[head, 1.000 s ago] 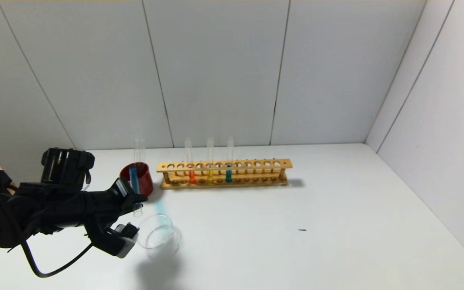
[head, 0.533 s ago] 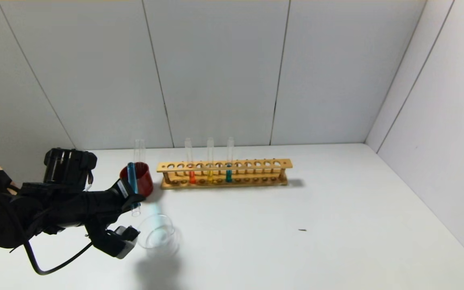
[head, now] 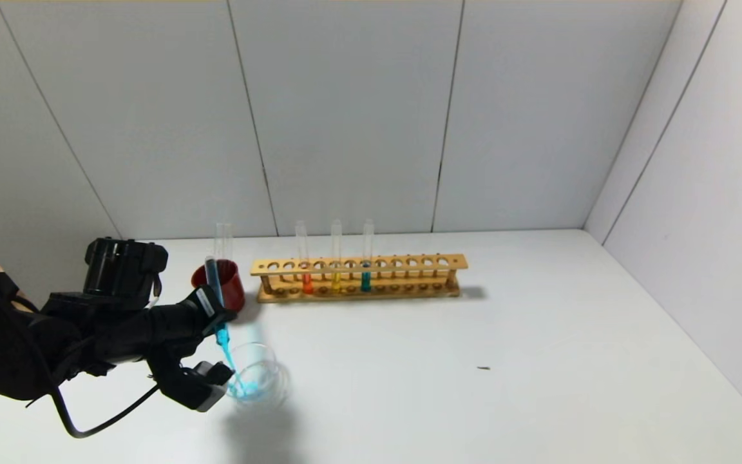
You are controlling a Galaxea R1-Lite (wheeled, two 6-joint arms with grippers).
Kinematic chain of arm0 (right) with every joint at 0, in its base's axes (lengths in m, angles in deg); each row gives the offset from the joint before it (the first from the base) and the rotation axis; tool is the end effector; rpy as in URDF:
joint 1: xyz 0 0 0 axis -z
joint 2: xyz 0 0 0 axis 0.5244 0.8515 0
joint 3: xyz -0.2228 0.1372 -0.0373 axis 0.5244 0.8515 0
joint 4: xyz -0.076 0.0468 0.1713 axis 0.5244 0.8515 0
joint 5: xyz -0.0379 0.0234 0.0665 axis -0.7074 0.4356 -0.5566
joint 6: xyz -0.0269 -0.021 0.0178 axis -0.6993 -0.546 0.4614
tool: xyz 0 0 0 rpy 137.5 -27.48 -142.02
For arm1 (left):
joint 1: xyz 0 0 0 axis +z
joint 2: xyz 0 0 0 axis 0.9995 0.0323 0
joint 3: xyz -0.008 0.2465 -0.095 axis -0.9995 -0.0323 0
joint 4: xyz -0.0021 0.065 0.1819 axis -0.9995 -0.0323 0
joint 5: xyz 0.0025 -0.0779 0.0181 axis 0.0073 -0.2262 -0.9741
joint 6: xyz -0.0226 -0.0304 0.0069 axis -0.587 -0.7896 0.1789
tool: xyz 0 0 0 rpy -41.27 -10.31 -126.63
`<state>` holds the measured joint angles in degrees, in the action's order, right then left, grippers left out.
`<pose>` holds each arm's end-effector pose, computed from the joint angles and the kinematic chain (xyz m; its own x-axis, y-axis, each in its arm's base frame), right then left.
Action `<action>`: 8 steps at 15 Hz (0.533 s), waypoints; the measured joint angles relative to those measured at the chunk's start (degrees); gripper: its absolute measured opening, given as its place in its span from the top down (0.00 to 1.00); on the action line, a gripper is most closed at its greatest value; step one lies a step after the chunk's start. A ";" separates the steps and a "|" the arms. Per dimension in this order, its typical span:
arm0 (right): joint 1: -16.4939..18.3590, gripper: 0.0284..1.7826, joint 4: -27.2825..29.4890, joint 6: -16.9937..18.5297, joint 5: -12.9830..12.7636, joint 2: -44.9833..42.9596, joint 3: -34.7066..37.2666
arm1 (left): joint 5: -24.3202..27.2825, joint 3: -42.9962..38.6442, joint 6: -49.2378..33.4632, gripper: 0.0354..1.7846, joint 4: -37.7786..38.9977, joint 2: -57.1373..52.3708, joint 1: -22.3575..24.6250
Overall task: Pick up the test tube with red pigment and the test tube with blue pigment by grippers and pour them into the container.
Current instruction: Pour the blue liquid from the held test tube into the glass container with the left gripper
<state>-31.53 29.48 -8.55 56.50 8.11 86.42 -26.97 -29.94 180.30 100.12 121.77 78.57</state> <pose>0.0320 0.0002 0.0750 1.0000 0.0025 -0.0033 -0.0025 1.0000 0.0016 0.2796 -0.0545 0.0570 0.7268 -0.3123 -0.6118 0.2623 -0.6970 0.6674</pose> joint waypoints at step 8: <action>0.00 0.02 0.00 0.00 -0.02 0.00 0.00 | -3.64 1.04 0.17 0.84 0.05 0.60 -2.77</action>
<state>-31.53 29.48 -8.55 56.48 8.11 86.42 -30.62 -28.91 180.47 100.17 122.36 75.80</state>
